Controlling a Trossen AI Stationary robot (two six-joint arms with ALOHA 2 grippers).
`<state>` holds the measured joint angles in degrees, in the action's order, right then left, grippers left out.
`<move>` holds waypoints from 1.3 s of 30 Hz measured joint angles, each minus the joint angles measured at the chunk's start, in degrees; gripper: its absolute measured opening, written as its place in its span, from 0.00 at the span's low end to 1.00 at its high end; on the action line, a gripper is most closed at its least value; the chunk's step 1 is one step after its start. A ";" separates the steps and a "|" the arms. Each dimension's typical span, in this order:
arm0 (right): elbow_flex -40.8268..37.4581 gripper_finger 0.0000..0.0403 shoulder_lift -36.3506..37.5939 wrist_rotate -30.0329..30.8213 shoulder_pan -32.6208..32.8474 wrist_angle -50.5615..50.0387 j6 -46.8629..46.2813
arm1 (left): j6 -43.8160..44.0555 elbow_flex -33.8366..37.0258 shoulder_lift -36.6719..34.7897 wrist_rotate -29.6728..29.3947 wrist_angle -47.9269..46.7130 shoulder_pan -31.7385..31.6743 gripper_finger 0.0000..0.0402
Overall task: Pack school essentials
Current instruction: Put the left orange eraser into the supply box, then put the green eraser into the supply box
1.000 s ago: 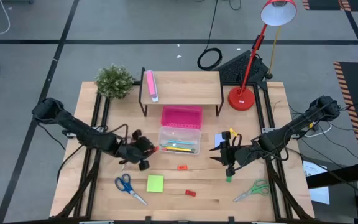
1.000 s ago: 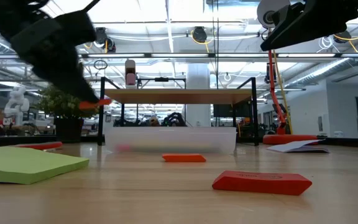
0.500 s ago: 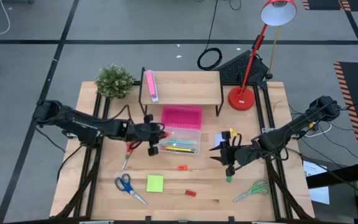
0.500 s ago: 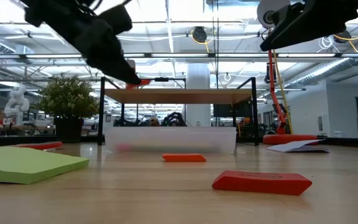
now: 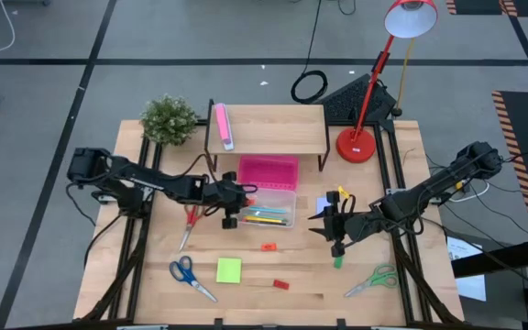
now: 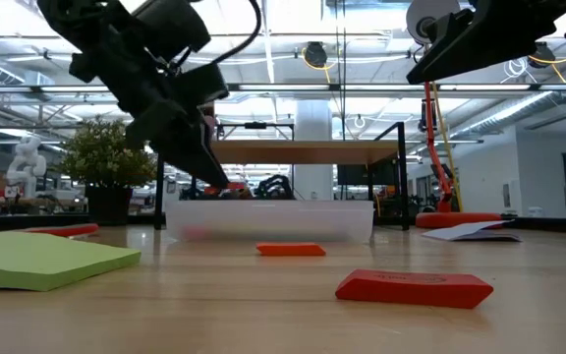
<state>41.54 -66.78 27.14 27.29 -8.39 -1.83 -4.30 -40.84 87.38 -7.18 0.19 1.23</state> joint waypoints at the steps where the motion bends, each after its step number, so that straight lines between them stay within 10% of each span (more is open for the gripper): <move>1: 0.00 0.32 0.00 0.00 0.00 0.01 -0.02 | -0.54 0.00 0.81 0.13 0.50 0.00 0.21; 29: 0.00 0.32 0.00 -0.11 0.00 0.00 -0.07 | -5.70 0.00 6.85 -0.49 2.63 -0.90 0.21; 39: 0.00 0.32 0.00 -0.12 0.00 -0.01 -0.07 | -4.67 0.00 6.85 -2.28 3.27 -0.90 0.47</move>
<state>41.54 -66.78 27.02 27.29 -8.40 -1.89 -8.97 -40.84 94.24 -9.45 3.46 0.34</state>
